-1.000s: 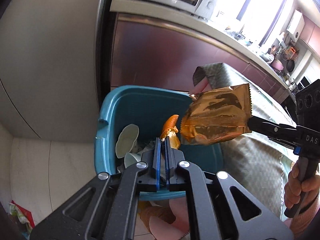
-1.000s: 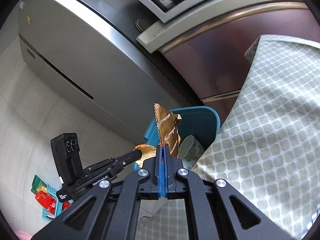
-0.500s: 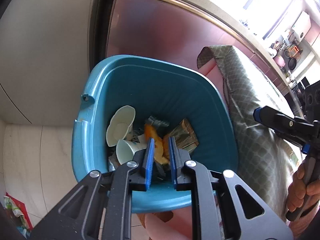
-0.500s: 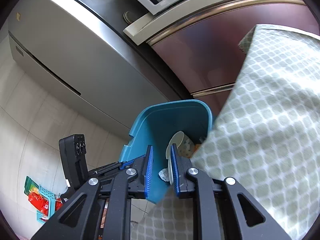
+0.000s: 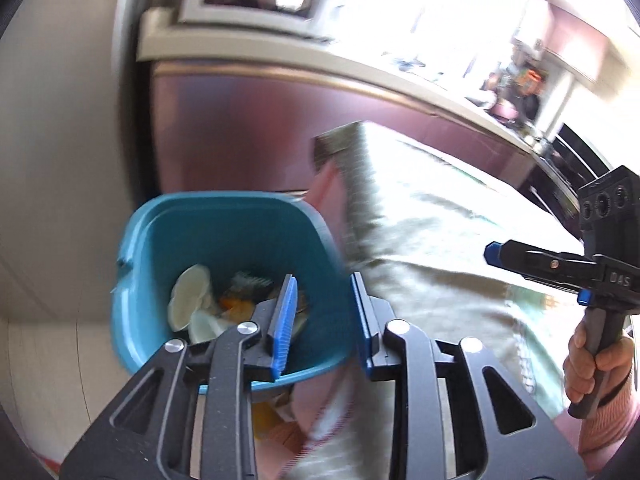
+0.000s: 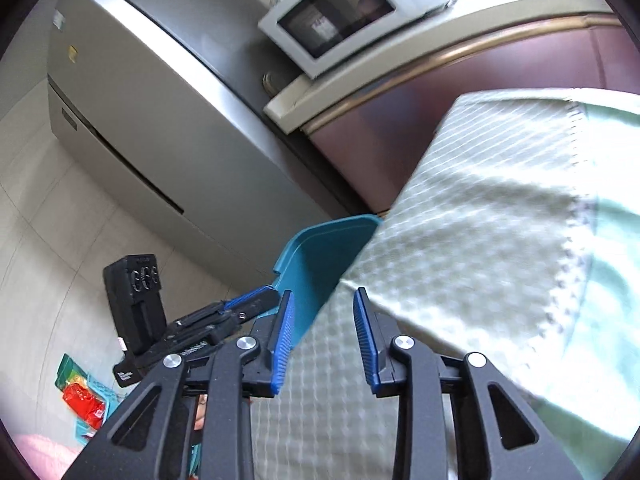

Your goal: Collect trash

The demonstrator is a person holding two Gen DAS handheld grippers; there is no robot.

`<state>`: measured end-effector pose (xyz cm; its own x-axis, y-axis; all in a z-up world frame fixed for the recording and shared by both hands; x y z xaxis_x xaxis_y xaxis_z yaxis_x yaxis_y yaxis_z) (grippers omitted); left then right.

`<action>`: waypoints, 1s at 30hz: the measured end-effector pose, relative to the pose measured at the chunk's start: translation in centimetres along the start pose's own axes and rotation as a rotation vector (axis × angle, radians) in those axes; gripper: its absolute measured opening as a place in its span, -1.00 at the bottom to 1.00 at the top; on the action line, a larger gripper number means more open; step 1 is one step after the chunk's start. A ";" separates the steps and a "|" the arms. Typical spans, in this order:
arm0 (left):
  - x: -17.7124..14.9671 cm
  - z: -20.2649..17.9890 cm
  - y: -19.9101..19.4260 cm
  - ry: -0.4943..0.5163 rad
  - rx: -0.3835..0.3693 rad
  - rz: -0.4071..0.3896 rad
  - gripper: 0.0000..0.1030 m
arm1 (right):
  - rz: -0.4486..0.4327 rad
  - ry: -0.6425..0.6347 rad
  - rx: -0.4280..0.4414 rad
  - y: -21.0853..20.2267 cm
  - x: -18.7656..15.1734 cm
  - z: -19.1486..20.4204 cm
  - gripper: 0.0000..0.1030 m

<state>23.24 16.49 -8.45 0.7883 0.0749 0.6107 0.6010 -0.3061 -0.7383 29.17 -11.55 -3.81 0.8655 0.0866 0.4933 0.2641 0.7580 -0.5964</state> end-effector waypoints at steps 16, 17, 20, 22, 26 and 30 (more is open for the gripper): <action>0.9 -19.3 2.7 0.307 -0.224 0.048 -0.35 | -0.339 0.213 -0.348 -20.0 -9.6 -9.7 -0.20; 0.7 -20.6 3.1 0.319 -0.235 0.055 -0.35 | -0.359 0.240 -0.371 -21.1 -10.2 -10.6 -0.17; 0.4 -23.4 4.1 0.337 -0.265 0.068 -0.35 | -0.412 0.308 -0.441 -24.2 -11.7 -13.3 -0.16; 0.7 -24.9 5.0 0.341 -0.284 0.077 -0.35 | -0.445 0.357 -0.470 -26.1 -12.4 -15.2 -0.14; 0.7 -27.3 6.3 0.354 -0.299 0.094 -0.35 | -0.490 0.435 -0.527 -28.7 -13.7 -18.4 -0.04; 0.7 -29.1 7.2 0.366 -0.308 0.115 -0.35 | -0.505 0.501 -0.523 -29.9 -14.6 -21.0 -0.03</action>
Point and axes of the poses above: each gripper's, at about its wrist camera, not at the fingertips, and y roughly the way its jaws point, z to its left, x to its top, the point moved 1 cm from there along y, roughly the way its jaws point, and after that the axes turned 7 degrees about z, right-handed, at the moved point
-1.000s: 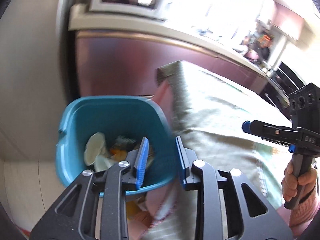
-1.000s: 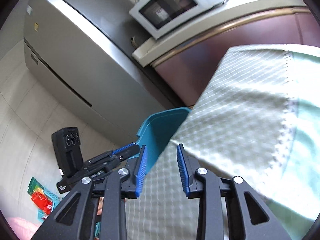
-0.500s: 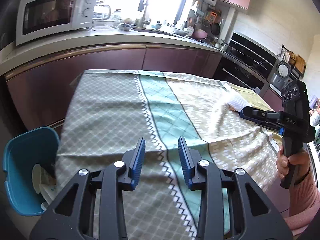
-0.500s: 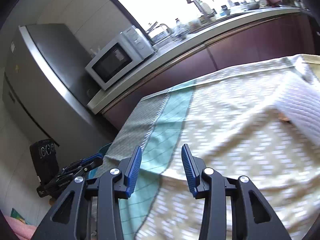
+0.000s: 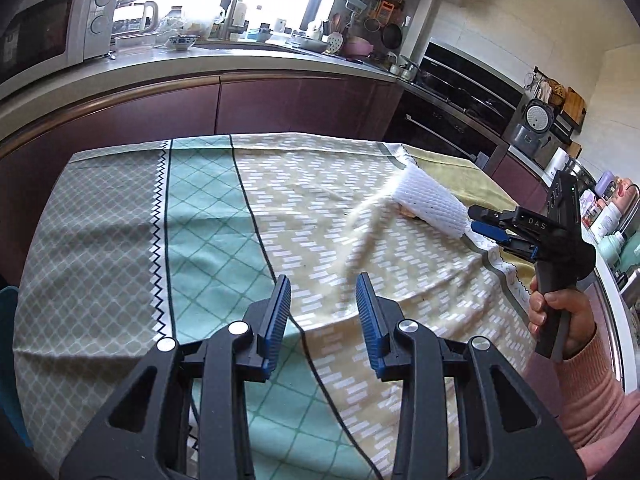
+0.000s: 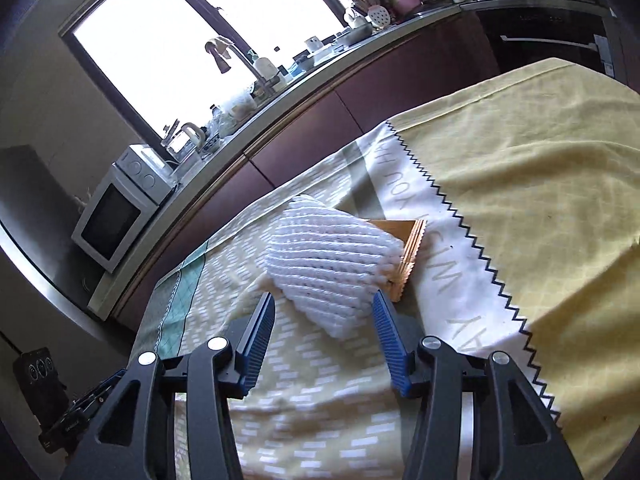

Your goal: Collect trash

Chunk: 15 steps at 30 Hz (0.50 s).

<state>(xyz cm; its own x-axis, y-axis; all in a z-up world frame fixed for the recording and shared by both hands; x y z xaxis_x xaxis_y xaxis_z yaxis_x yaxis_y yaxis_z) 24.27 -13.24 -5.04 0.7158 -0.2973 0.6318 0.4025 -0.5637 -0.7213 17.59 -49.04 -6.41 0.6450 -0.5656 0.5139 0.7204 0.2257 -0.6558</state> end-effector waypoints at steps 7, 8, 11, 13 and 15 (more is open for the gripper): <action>0.8 -1.8 2.1 0.007 -0.032 0.029 -0.35 | 0.031 0.031 0.051 1.7 0.8 -0.8 -0.38; 1.0 -2.1 2.3 0.009 -0.035 0.033 -0.35 | 0.038 0.035 0.066 2.0 0.8 -0.7 -0.56; 1.2 -2.7 2.8 0.020 -0.043 0.045 -0.35 | 0.052 0.026 0.102 2.3 0.5 -0.3 -0.94; 1.2 -3.1 3.2 0.028 -0.049 0.054 -0.35 | 0.054 0.015 0.142 2.1 0.2 0.3 -0.95; 1.3 -3.5 3.7 0.035 -0.055 0.063 -0.35 | 0.056 0.006 0.184 1.8 -0.3 0.8 -0.96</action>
Point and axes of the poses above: each gripper's, at about its wrist camera, not at the fingertips, and y roughly the way its jaws point, z to its left, x to its top, the point moved 1 cm from there along y, roughly the way its jaws point, and after that the axes turned 7 degrees about z, right-handed, at the moved point
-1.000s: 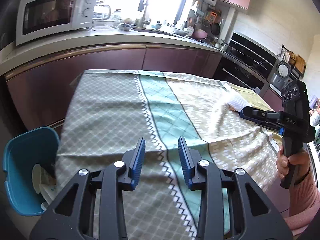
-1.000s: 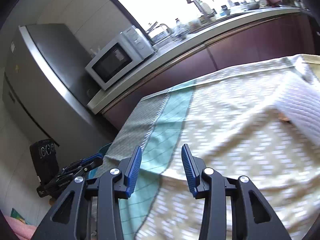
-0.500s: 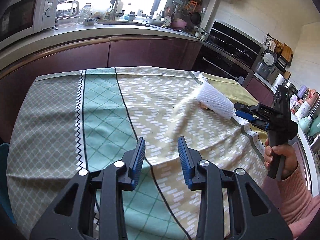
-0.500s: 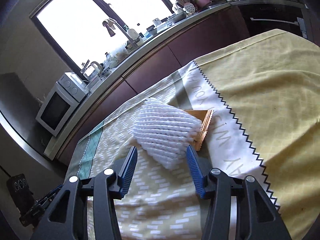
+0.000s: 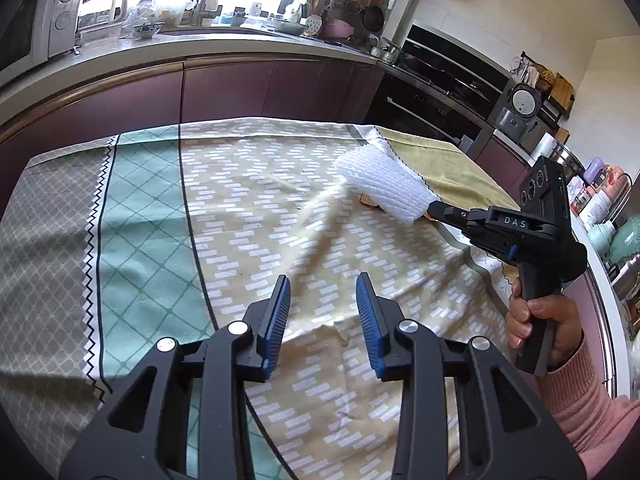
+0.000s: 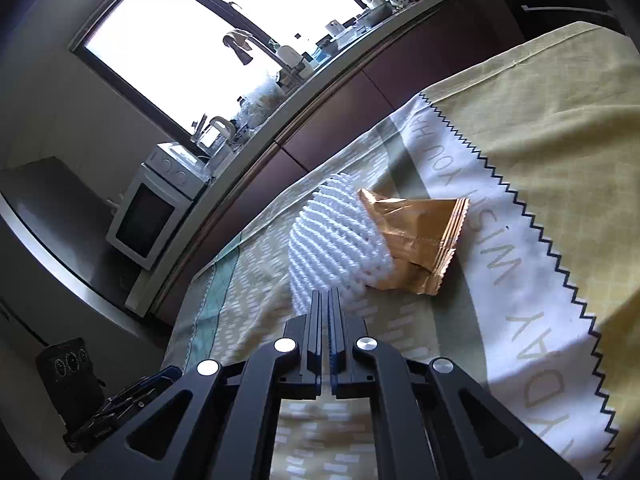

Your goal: Collect trash

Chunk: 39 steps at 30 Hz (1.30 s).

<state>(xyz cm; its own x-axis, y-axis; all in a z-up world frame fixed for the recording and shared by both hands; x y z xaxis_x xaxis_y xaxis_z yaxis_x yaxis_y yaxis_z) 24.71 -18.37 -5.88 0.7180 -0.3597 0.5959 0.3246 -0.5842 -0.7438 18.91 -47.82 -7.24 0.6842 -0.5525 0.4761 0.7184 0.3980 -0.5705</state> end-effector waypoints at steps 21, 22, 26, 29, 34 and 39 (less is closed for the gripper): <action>1.6 -2.1 3.8 0.005 -0.037 0.052 -0.30 | 0.043 -0.016 -0.025 1.9 1.7 -0.6 -0.79; 1.6 -2.1 3.9 0.003 -0.039 0.052 -0.28 | 0.052 -0.025 -0.005 1.8 1.3 -0.2 -0.79; 1.9 -1.6 4.6 -0.022 -0.054 0.064 -0.20 | 0.117 -0.049 0.089 2.0 -0.4 1.3 -0.80; 2.1 -1.1 5.4 -0.048 -0.071 0.081 -0.10 | 0.161 -0.079 0.095 2.3 -1.3 2.4 -0.72; 2.4 -0.6 6.9 -0.080 -0.082 0.115 -0.10 | 0.119 -0.130 -0.010 1.2 -0.8 2.3 -0.34; 2.9 -0.3 8.0 -0.096 -0.088 0.130 -0.07 | 0.010 -0.124 -0.179 -0.8 1.6 0.0 0.02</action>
Point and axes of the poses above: each gripper's, at about its wrist camera, not at the fingertips, and y roughly the way its jaws point, z to its left, x to its top, the point moved 1 cm from there along y, roughly the way its jaws point, and after that the axes turned 7 degrees about z, right-handed, at the moved point
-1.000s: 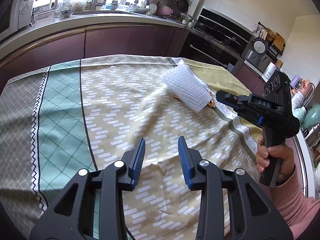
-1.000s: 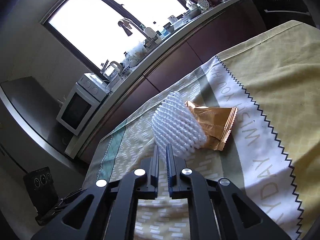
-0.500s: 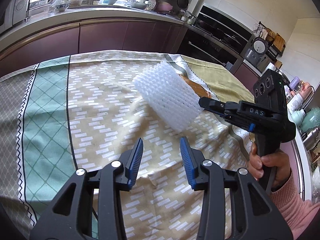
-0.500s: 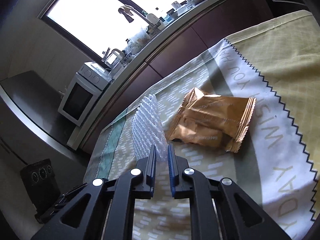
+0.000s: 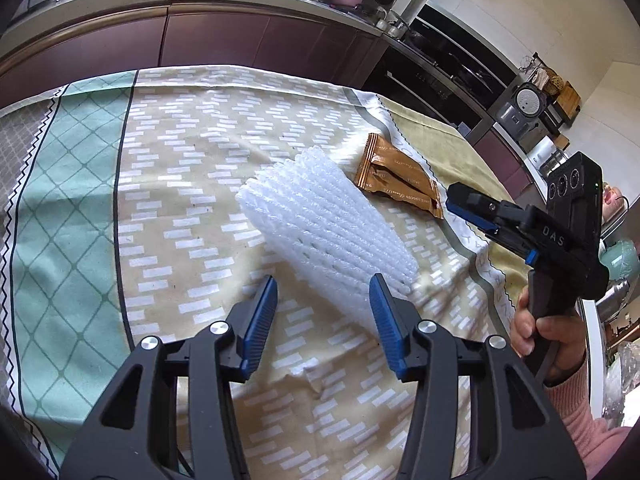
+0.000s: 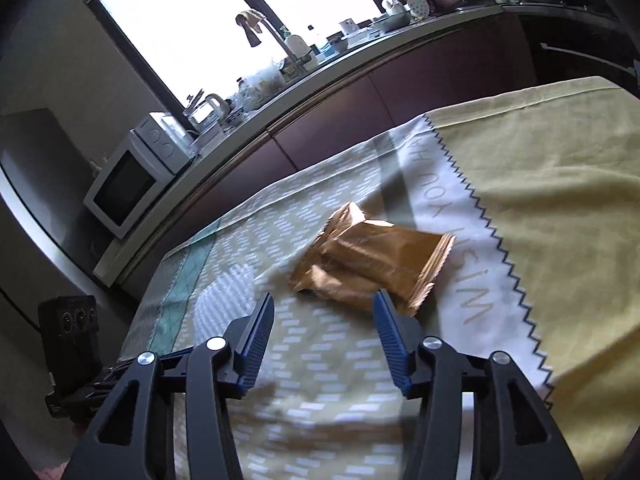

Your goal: Collect trash

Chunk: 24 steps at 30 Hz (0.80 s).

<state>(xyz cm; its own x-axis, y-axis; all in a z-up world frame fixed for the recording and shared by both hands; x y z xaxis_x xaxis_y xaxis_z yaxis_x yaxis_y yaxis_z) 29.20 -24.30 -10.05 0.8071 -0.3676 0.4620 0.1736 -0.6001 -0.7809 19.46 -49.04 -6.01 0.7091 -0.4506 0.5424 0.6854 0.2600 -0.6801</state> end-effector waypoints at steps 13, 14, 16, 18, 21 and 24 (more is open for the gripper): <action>1.6 -0.8 1.5 -0.009 0.043 0.012 -0.28 | 0.030 0.038 -0.098 2.7 2.7 -2.8 0.15; 1.6 -0.7 1.5 -0.012 0.051 0.011 -0.35 | 0.035 0.023 -0.107 3.0 2.8 -2.5 0.10; 1.6 -0.6 1.6 -0.019 0.054 0.011 -0.43 | 0.056 0.012 -0.101 3.5 2.9 -2.0 -0.26; 1.6 -0.5 1.6 -0.023 0.052 0.009 -0.55 | 0.060 0.010 -0.107 3.8 2.9 -1.9 -0.42; 1.4 -0.6 1.3 -0.014 0.056 -0.002 -0.65 | 0.090 0.012 -0.084 4.2 2.6 -1.8 -0.95; 1.0 -0.8 0.4 -0.003 0.062 -0.024 -0.72 | 0.070 0.007 -0.068 3.6 2.4 -1.3 -0.96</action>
<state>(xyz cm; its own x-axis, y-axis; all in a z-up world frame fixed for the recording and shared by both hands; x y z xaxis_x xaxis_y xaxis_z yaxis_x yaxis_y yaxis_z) 29.59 -25.46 -9.56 0.8040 -0.3513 0.4798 0.2274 -0.5639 -0.7939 23.40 -50.30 -7.86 0.7535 -0.4397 0.4888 0.6213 0.2330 -0.7481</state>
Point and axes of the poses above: each gripper's, at about its wrist camera, not at the fingertips, and y roughly the way its jaws point, z to its left, x to its top, the point moved 1 cm from there along y, roughly the way its jaws point, and after that the axes turned 7 degrees about z, right-handed, at the moved point
